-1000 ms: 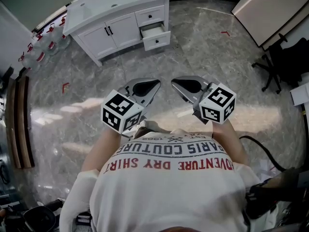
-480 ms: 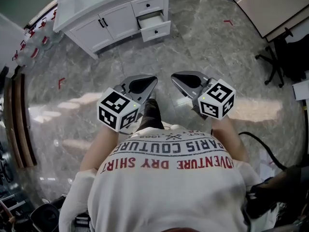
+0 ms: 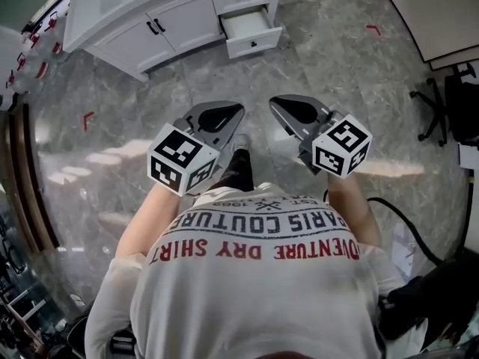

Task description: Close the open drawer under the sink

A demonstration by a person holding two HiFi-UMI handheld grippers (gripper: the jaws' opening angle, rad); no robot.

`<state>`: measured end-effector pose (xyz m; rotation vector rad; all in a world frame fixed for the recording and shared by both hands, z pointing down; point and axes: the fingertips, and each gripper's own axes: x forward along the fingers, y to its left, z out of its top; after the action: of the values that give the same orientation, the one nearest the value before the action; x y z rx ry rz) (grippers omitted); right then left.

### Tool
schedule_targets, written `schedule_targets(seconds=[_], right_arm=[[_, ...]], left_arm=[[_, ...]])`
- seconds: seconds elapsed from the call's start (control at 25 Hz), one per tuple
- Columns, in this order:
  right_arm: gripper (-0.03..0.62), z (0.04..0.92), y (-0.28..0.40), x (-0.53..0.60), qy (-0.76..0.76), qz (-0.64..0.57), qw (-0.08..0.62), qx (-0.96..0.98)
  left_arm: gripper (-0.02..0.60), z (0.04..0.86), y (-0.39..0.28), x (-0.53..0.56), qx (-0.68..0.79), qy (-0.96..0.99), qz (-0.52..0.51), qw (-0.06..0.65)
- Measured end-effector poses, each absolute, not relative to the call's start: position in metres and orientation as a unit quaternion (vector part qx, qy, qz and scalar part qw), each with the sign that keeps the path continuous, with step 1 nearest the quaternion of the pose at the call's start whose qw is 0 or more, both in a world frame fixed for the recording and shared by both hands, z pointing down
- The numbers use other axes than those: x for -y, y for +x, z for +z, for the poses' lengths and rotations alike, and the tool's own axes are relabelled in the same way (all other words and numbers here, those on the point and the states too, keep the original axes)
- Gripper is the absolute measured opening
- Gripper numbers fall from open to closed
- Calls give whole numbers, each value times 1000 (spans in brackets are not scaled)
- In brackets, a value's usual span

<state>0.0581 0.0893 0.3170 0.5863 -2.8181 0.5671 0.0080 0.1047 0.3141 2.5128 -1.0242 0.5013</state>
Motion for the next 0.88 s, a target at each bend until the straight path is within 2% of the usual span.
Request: schedule_targets(seconds=[0.4, 0.88], right_arm=[[2, 309, 0, 103, 224, 178, 106, 952], [2, 340, -18, 177, 216, 185, 123, 951]], left_arm=[[2, 321, -61, 75, 376, 889, 173, 196], [2, 355, -91, 149, 401, 871, 166, 231]])
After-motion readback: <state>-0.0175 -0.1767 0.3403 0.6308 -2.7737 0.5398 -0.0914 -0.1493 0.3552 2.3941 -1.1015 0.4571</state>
